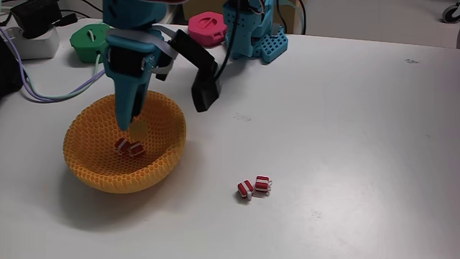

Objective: Place cube pieces into the yellow basket

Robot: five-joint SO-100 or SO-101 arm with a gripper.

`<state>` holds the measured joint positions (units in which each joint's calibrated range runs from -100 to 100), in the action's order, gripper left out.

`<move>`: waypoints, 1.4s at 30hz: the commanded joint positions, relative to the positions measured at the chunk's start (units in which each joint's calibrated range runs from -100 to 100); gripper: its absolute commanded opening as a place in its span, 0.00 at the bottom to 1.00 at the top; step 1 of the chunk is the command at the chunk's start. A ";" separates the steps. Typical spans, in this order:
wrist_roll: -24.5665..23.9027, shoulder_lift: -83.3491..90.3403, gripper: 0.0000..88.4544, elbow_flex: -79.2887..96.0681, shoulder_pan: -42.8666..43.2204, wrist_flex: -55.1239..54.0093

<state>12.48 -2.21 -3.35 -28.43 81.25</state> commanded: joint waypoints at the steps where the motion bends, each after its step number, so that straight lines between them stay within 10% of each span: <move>1: -1.90 2.40 0.39 -6.04 1.13 5.98; 18: -16.17 -5.84 0.28 -7.68 43.07 13.62; 42: -18.27 -26.57 0.24 -15.57 38.41 1.89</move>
<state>-6.13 -28.87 -16.16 10.64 83.92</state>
